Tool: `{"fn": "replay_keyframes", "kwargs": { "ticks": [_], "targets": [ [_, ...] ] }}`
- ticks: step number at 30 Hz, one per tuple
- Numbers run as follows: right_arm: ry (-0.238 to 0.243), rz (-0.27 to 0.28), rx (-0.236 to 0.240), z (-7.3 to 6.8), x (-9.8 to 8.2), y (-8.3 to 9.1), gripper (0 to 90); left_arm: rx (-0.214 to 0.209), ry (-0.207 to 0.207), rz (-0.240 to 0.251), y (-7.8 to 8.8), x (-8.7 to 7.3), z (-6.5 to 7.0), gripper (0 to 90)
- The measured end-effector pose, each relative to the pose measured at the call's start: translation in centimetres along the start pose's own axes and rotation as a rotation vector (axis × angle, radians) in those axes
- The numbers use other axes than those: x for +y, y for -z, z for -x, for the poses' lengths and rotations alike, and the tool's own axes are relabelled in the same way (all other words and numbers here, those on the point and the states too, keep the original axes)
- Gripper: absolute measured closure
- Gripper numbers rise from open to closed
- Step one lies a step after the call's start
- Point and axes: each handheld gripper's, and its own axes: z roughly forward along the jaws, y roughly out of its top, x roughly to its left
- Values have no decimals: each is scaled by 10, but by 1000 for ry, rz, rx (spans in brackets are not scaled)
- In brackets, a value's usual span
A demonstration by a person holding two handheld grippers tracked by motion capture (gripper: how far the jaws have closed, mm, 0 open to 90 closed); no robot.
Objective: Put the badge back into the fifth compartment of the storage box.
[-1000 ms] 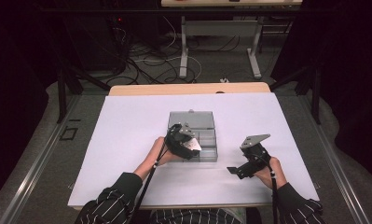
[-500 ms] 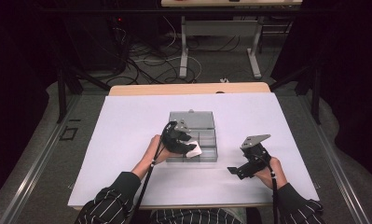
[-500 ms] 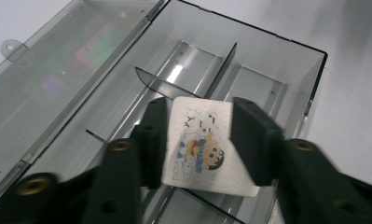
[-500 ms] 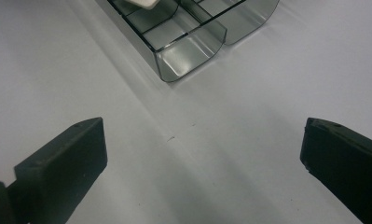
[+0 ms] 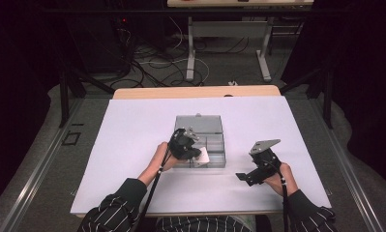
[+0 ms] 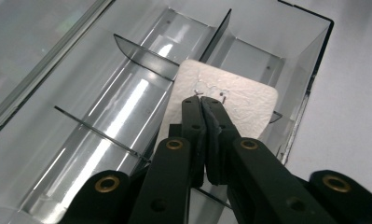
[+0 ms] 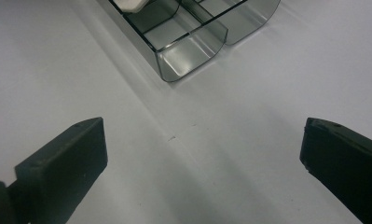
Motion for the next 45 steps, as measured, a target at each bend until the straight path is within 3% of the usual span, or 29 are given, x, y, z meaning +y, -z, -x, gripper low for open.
{"fn": "replay_keyframes", "kwargs": {
  "ticks": [5, 13, 24, 30, 40, 45],
  "targets": [
    [3, 9, 2, 1, 0, -1, 2, 5, 0, -18, -2, 0, 0, 895],
    [1, 20, -4, 0, 0, -1, 4, 18, 4, 6, 4, -1, 0, 836],
    [1, 17, -10, 1, 0, 1, 4, 107, 41, 42, 20, -7, 0, 381],
    [-5, 21, -12, 2, 0, 2, 5, 127, 65, 53, 25, -12, -3, 181],
    [-12, 25, -16, 1, 0, 2, 5, 163, 112, 81, 31, -17, -5, 4],
    [-3, 19, -14, 2, 0, 3, 5, 177, 127, 100, 34, -19, -7, 0]
  ]
}}
